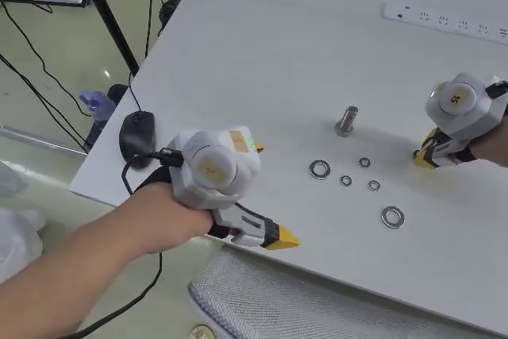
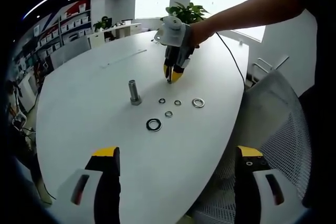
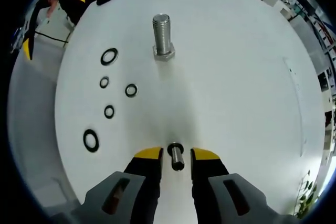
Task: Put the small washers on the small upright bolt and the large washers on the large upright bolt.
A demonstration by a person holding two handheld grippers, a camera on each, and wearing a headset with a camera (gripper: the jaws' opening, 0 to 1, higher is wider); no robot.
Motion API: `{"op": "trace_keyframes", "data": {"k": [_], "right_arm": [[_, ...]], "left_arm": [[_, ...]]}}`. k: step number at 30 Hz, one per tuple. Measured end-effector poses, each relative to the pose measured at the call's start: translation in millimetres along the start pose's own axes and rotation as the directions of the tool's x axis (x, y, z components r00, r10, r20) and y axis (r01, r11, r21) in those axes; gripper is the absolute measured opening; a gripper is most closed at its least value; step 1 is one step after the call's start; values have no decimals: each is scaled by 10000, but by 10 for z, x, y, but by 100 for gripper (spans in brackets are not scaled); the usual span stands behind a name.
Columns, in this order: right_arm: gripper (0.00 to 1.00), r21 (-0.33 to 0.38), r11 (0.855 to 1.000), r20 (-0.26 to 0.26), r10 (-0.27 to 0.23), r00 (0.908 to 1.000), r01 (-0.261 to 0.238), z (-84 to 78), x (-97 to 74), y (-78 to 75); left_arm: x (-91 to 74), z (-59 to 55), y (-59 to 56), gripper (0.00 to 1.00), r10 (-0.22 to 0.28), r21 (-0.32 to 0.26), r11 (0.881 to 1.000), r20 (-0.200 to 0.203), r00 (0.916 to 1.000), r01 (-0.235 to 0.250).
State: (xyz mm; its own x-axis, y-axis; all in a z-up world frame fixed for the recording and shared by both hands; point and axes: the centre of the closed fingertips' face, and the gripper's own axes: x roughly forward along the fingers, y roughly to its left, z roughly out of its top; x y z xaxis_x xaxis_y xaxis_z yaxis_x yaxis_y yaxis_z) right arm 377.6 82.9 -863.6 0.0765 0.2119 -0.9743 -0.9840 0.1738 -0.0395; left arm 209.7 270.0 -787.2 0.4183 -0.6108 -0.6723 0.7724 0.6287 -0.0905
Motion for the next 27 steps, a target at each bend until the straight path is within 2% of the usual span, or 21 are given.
{"op": "trace_keyframes", "data": {"k": [10,15,20,27], "right_arm": [[24,-172,9997,103,-173,9998,175,76,-188,-25],[25,-172,9996,179,-217,9996,220,129,-291,-23],[25,-255,9995,389,-183,9991,193,215,-405,14],[26,-631,9980,603,-23,9982,61,344,-463,104]], "left_arm": [[-23,26,-46,90,60,41,10000,42,10000,-60],[-25,106,-59,90,67,76,9999,258,9996,-69],[-30,159,-65,90,77,153,9998,348,9994,-82],[-77,188,-73,90,145,223,9996,378,9992,-154]]}}
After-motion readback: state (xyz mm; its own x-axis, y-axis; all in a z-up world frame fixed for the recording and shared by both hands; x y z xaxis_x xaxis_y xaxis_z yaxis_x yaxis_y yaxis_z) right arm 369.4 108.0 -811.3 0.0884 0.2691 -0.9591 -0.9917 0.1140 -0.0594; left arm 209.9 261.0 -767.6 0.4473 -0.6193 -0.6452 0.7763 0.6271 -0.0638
